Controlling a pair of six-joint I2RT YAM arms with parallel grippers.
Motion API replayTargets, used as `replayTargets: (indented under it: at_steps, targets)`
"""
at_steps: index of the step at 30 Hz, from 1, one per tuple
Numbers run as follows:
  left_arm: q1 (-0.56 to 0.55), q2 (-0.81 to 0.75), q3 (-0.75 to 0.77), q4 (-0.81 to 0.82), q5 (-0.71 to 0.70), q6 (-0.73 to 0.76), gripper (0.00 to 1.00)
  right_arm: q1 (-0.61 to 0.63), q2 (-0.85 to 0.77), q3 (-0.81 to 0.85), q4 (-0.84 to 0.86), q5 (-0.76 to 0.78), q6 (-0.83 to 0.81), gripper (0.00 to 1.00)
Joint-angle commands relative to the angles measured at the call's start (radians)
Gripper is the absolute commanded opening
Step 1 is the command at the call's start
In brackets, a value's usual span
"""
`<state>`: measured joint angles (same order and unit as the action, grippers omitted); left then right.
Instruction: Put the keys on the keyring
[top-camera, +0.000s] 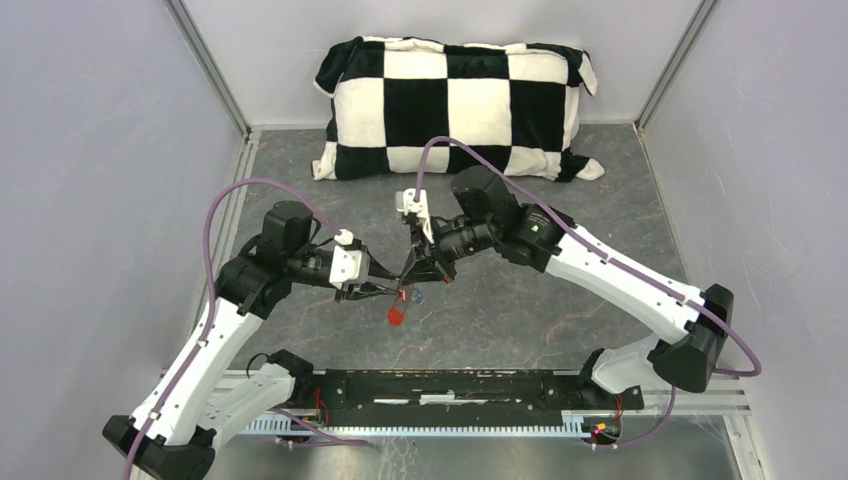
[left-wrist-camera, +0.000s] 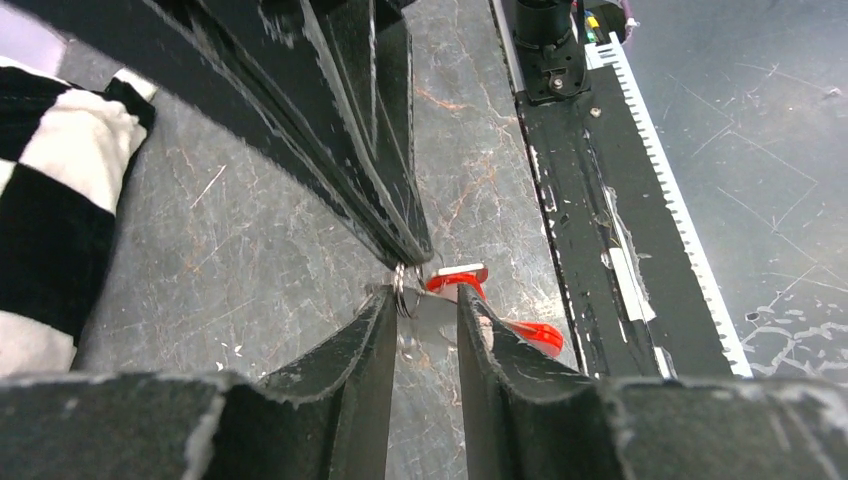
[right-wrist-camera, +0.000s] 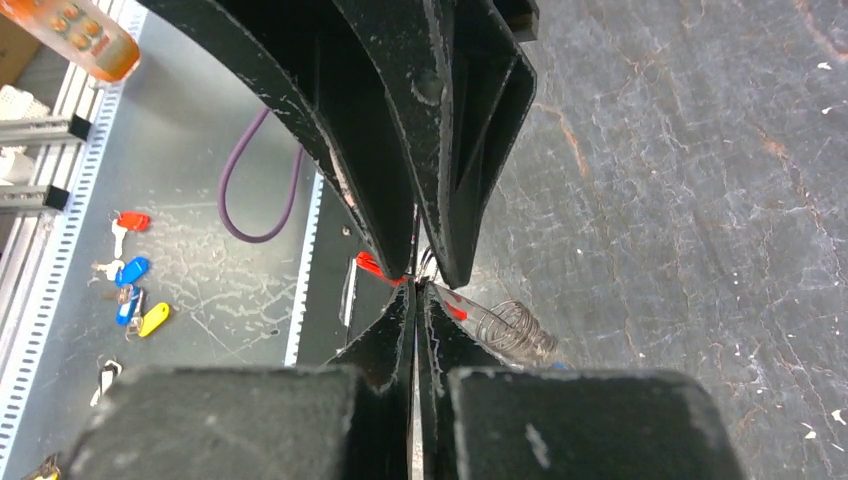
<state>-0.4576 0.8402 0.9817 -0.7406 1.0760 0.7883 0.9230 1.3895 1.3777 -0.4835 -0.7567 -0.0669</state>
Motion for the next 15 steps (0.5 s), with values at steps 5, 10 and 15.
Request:
replayTargets:
  at_steps: [5,10,15]
  targets:
    - [-0.001,0.001,0.056,-0.059,0.042,0.078,0.29,0.040,0.099,0.197,-0.258,0.066,-0.136,0.00]
    - [-0.001,0.014,0.063,-0.153,0.047,0.167,0.20,0.061,0.136,0.269,-0.297,0.082,-0.146,0.00]
    - [-0.001,0.029,0.070,-0.172,0.046,0.184,0.21,0.076,0.164,0.304,-0.316,0.104,-0.145,0.00]
